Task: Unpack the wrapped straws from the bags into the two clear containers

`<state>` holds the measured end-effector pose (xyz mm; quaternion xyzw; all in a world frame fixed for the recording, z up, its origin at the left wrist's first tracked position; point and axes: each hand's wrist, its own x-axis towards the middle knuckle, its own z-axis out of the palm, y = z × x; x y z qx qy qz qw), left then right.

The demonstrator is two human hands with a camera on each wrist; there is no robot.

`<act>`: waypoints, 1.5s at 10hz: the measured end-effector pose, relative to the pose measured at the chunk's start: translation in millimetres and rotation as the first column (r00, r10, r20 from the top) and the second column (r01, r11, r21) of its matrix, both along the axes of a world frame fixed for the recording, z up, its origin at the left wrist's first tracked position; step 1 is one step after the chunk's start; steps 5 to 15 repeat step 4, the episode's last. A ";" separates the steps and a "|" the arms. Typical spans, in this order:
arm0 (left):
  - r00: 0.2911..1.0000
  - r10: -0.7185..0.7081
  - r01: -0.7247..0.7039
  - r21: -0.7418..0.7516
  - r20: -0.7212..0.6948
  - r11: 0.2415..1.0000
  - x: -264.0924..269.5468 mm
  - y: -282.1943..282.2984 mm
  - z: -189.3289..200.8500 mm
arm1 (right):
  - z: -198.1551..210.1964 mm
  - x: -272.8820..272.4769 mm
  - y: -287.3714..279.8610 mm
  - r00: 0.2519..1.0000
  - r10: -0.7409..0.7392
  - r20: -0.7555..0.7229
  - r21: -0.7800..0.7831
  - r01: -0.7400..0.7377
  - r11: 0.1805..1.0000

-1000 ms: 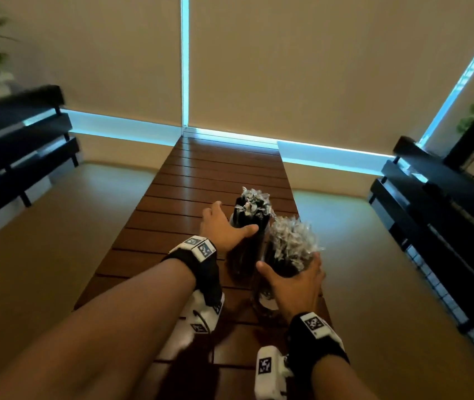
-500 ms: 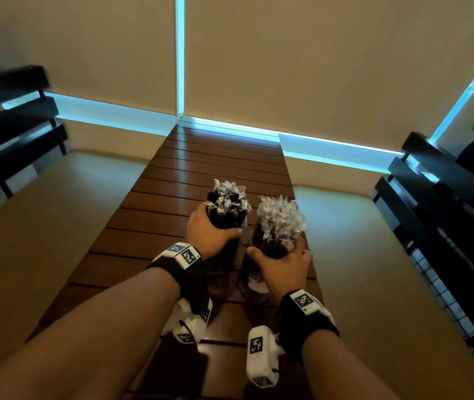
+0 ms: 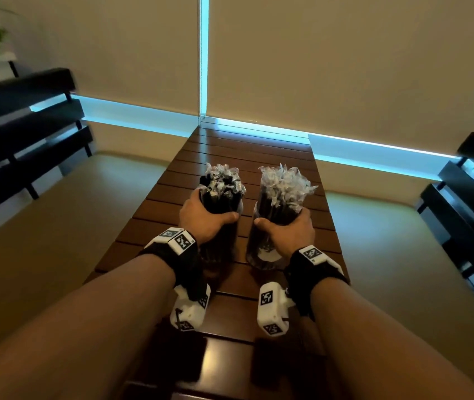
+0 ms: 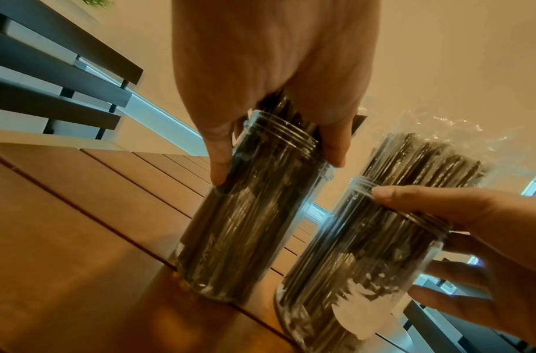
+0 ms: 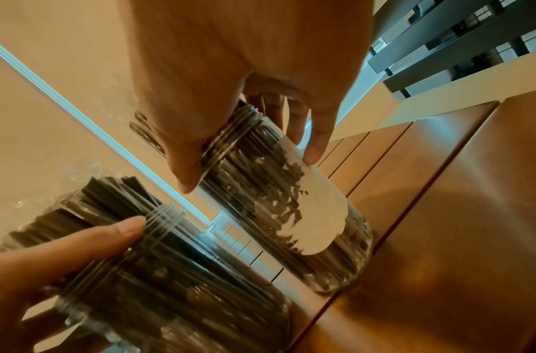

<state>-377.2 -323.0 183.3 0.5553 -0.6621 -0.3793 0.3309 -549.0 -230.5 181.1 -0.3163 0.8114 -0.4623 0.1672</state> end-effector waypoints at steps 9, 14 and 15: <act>0.997 -0.057 0.051 0.112 0.048 0.992 20.8 10.6 25.9 | 15.2 6.3 10.7 0.996 0.051 -0.075 0.073 -0.046 0.996; 0.997 -0.057 0.051 0.112 0.048 0.992 20.8 10.6 25.9 | 15.2 6.3 10.7 0.996 0.051 -0.075 0.073 -0.046 0.996; 0.997 -0.057 0.051 0.112 0.048 0.992 20.8 10.6 25.9 | 15.2 6.3 10.7 0.996 0.051 -0.075 0.073 -0.046 0.996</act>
